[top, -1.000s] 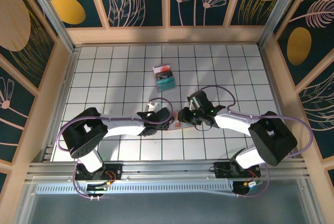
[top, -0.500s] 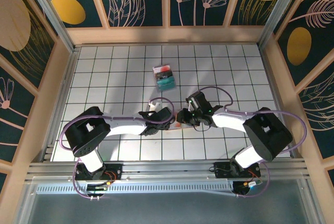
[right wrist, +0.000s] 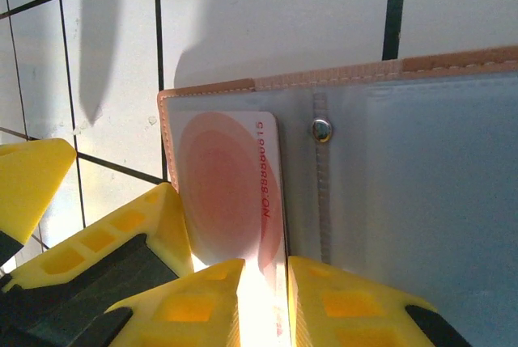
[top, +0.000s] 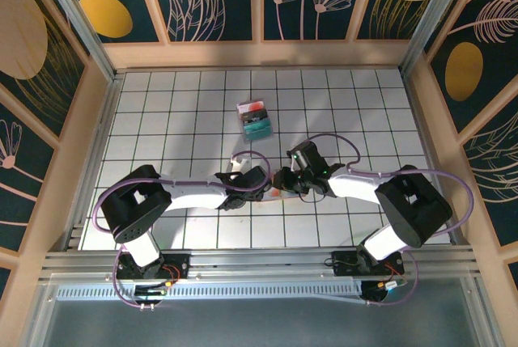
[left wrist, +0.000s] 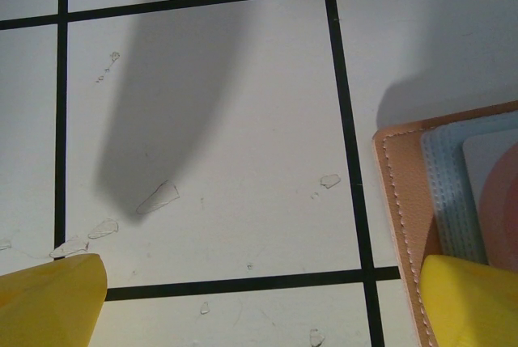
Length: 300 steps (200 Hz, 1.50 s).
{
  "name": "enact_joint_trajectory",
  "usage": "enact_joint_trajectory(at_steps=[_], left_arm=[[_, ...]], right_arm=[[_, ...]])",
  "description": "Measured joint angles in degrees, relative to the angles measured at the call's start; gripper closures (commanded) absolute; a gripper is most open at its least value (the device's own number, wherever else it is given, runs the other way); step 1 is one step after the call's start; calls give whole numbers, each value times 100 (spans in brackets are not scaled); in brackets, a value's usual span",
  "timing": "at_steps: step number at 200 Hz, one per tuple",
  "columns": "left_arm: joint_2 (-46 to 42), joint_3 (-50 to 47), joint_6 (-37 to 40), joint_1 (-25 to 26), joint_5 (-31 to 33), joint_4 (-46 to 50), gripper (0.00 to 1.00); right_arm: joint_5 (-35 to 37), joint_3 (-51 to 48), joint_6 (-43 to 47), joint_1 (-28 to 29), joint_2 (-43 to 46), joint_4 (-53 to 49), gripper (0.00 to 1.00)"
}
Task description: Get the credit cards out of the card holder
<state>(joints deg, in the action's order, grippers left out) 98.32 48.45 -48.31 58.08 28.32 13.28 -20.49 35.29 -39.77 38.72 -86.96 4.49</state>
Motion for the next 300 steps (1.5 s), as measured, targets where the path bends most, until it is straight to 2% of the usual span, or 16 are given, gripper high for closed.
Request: enact_joint_trajectory(at_steps=[110, 237, 300], left_arm=[[2, 0, 0, 0, 2, 2, 1], [4, 28, -37, 0, 26, 46, 1], [4, 105, -13, 0, 79, 221, 1]], right_arm=[[4, -70, -9, -20, 17, 33, 93], [9, -225, 0, -114, 216, 61, 93], [247, -212, 66, -120, 219, -190, 93]])
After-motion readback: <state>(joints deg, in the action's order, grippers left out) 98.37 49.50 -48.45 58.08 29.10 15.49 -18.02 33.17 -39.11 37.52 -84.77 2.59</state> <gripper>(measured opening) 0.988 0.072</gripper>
